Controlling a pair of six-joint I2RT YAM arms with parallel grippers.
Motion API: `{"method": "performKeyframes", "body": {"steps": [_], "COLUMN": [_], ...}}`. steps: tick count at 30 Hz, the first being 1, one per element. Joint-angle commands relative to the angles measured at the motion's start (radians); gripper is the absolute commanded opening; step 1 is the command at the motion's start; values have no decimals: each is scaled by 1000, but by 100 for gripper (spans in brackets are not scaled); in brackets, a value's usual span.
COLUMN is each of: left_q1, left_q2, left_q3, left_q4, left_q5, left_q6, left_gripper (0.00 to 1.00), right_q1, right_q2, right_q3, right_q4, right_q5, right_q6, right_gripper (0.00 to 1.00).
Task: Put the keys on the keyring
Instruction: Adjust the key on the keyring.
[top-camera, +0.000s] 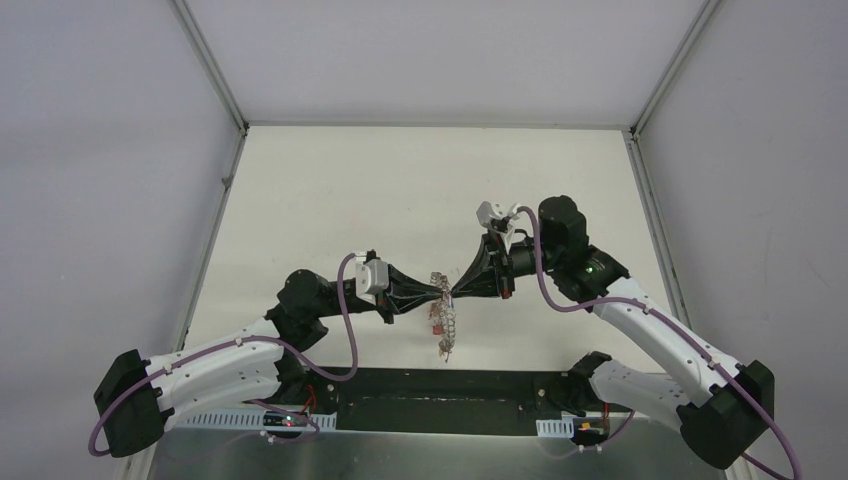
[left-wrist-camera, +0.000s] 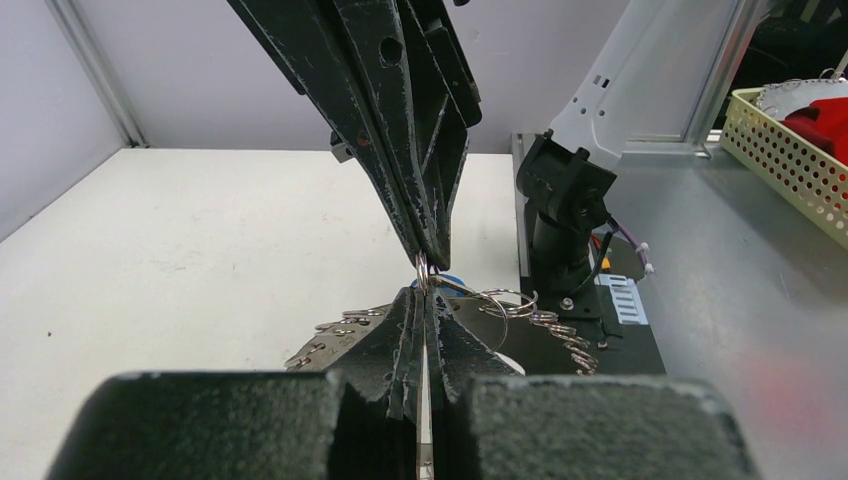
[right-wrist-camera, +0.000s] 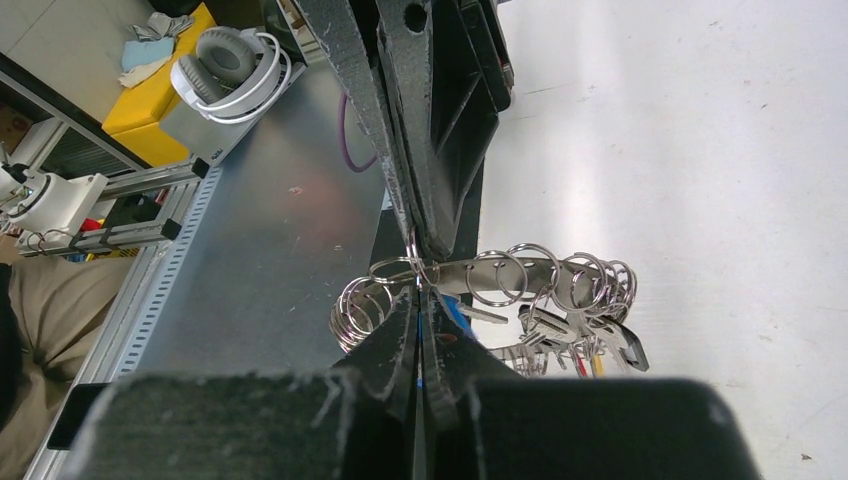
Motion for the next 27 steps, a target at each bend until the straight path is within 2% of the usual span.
{"method": "performKeyframes", "body": {"steps": [1,14,18,21,24,27], "left_q1": [-5,-5,-5,-5,-5,-5], "left_q2": [-25,1,3,1,-2,-1], "left_q3": [-1,-1,-4,-6,-8,-7], "left_q4": [115,164,157,153,153,153], "left_q5": [19,21,20,20,20,20], "left_q6": [-8,-23,-23,-25,-28,-29], "left_gripper": [0,0,0,0,0,0], "right_q1": [-5,-5,-5,-5,-5,-2], "right_q2": [-10,35,-1,-69,-117,-128], "right_q3": [-3,22,31,6,-18,-39], "right_q4": [-23,-98,-108,-55,34,141], "right_q5": [6,17,33,53,54,43], "right_q6": [-64,-105,-125,-119,-88,-16], "right_gripper": [0,0,33,48,51,46]}}
